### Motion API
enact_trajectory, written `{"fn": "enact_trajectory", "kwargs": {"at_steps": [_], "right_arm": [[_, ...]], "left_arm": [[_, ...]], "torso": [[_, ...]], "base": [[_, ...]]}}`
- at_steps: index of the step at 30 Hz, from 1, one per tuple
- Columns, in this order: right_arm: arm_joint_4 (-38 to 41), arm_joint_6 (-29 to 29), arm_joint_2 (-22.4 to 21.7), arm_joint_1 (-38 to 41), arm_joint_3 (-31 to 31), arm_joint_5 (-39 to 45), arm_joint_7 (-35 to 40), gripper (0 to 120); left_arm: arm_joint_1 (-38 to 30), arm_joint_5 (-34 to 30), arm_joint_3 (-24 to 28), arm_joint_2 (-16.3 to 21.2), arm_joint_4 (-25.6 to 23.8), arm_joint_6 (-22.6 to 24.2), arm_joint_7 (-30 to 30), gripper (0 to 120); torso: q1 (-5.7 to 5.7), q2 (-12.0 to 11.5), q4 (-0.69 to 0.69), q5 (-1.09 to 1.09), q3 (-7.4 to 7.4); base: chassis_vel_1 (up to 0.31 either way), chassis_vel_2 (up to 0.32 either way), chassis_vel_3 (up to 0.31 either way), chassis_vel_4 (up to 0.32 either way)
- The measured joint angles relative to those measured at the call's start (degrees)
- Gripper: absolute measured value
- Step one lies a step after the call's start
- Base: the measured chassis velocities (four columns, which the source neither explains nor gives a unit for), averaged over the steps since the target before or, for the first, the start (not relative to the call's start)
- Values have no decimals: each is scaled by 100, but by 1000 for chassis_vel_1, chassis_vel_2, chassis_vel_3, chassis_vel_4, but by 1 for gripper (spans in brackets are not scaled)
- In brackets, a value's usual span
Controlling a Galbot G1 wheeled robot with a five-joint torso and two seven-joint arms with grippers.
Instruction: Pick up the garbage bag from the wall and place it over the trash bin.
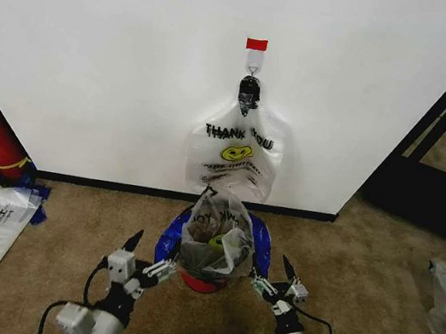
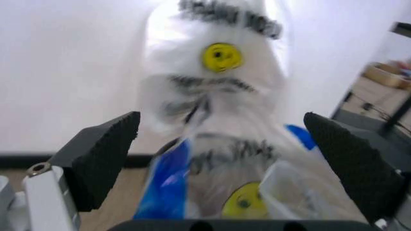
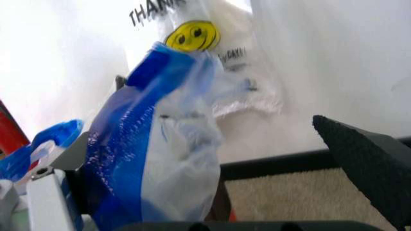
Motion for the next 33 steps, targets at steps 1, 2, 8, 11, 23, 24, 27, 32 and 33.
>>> {"fn": "enact_trajectory", "kwargs": {"at_steps": [1,2,8,11,23,24,27,32,33], "right_arm": [[0,0,0,0,0,0,0,100],[1,5,-20,24,12,5,-17,100],[9,5,-49,146,72,461,-546,100],[50,-44,-33,103,141,1082,-888,100],[640,-667,-139,69,302,1551,-800,100],[726,-704,-158,99,290,1325,-538,100],[926,-896,-253,190,269,777,25,100],[1378,-1614,-980,511,89,62,772,100],[1378,-1614,-980,511,89,62,772,100]], "left_arm": [[0,0,0,0,0,0,0,100],[-216,-60,83,66,27,80,39,100],[-916,-262,414,253,267,314,126,100],[-1104,-255,581,200,643,321,171,100],[-1052,-262,385,107,912,195,172,100],[-1075,-282,373,129,913,208,168,100],[-1169,-333,372,170,921,251,166,100],[-1637,-557,547,238,1030,495,166,100],[-1637,-557,547,238,1030,495,166,100]], "torso": [[0,0,0,0,0],[0,0,-3,0,0],[0,0,2,2,0],[0,0,-2,1,0],[0,0,0,2,0],[0,0,1,1,0],[0,0,1,1,0],[0,0,0,1,0],[0,0,0,1,0]], "base": [[0,0,0,0],[0,0,0,0],[0,0,0,0],[0,0,0,0],[0,0,0,0],[0,0,0,0],[0,0,0,0],[0,0,0,0],[0,0,0,0]]}}
